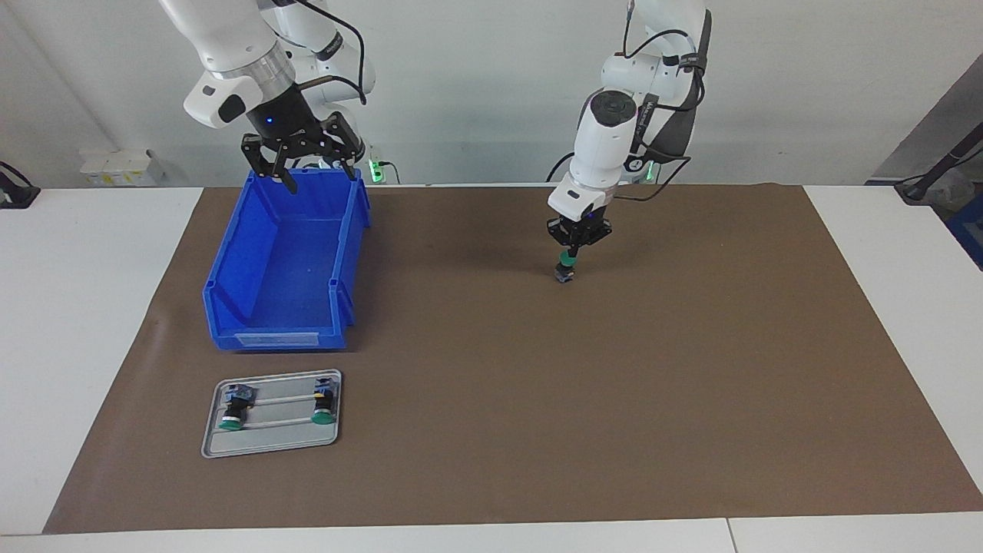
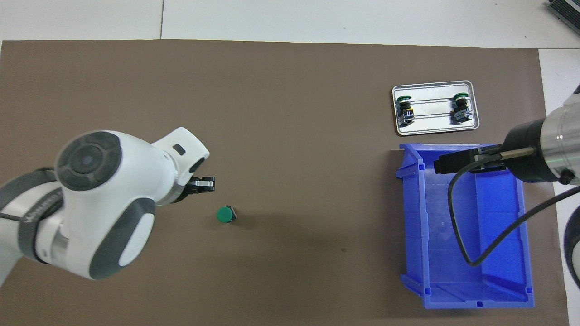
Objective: Place and press button with both arms
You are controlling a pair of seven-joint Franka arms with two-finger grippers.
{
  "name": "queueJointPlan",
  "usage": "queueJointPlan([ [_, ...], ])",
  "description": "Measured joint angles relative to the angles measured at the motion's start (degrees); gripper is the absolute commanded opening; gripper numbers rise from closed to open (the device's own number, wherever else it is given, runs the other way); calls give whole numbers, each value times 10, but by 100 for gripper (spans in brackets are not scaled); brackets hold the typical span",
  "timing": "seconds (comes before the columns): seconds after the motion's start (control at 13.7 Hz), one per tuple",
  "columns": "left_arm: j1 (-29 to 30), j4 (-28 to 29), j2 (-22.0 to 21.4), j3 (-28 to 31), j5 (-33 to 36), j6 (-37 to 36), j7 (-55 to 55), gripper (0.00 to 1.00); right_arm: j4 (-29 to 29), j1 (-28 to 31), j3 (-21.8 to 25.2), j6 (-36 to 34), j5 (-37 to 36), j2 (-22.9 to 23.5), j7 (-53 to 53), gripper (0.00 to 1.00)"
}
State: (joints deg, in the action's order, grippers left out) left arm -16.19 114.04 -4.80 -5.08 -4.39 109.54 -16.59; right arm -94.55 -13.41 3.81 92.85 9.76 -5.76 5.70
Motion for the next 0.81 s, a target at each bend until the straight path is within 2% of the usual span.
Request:
queueJointPlan([
  [0.15, 77, -56, 1, 5, -3, -68, 89, 4, -4, -41, -4, 36, 0, 12, 73, 100],
  [0.22, 113, -80, 3, 7, -3, -98, 127, 36, -5, -69, -6, 57, 0, 22, 112, 100],
  [0.44, 172, -151, 11, 9, 1, -174, 173, 97, -11, -142, -10, 105, -1, 46, 208, 100],
  [0.59, 172, -193, 18, 2, 29, -217, 174, 100, -18, -196, -11, 141, -13, 65, 278, 100],
  [0.81, 163, -230, 28, -10, 40, -237, 168, 100, -23, -282, -12, 233, -56, 134, 366, 100],
])
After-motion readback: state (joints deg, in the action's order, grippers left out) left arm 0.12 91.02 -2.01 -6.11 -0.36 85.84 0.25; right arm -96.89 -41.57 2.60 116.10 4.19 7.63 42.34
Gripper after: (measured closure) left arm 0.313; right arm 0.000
